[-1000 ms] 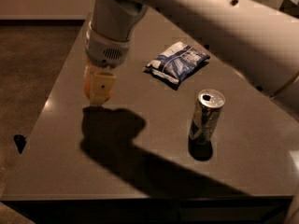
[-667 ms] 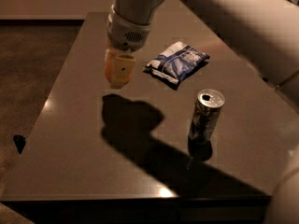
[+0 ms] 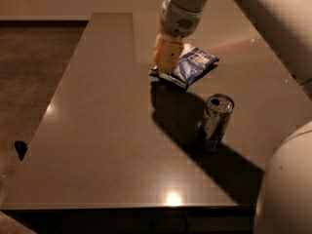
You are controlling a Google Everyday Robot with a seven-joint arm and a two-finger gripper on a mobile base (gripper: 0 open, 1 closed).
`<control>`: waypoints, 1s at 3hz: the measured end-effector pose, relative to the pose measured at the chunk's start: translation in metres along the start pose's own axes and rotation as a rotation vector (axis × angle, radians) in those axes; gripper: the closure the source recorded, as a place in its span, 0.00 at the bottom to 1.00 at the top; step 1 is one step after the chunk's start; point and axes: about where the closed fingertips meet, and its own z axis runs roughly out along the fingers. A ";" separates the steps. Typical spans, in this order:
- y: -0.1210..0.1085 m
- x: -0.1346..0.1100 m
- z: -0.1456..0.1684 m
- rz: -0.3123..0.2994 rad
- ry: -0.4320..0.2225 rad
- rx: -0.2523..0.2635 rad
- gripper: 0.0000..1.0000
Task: Move orange near blue chip bag
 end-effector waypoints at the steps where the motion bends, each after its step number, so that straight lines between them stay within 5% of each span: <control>1: -0.005 0.037 0.002 0.065 0.002 0.006 1.00; 3: -0.018 0.103 -0.011 0.246 0.011 0.077 1.00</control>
Offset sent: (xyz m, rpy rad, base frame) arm 0.0242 -0.1146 -0.0201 0.0390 0.0150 -0.2888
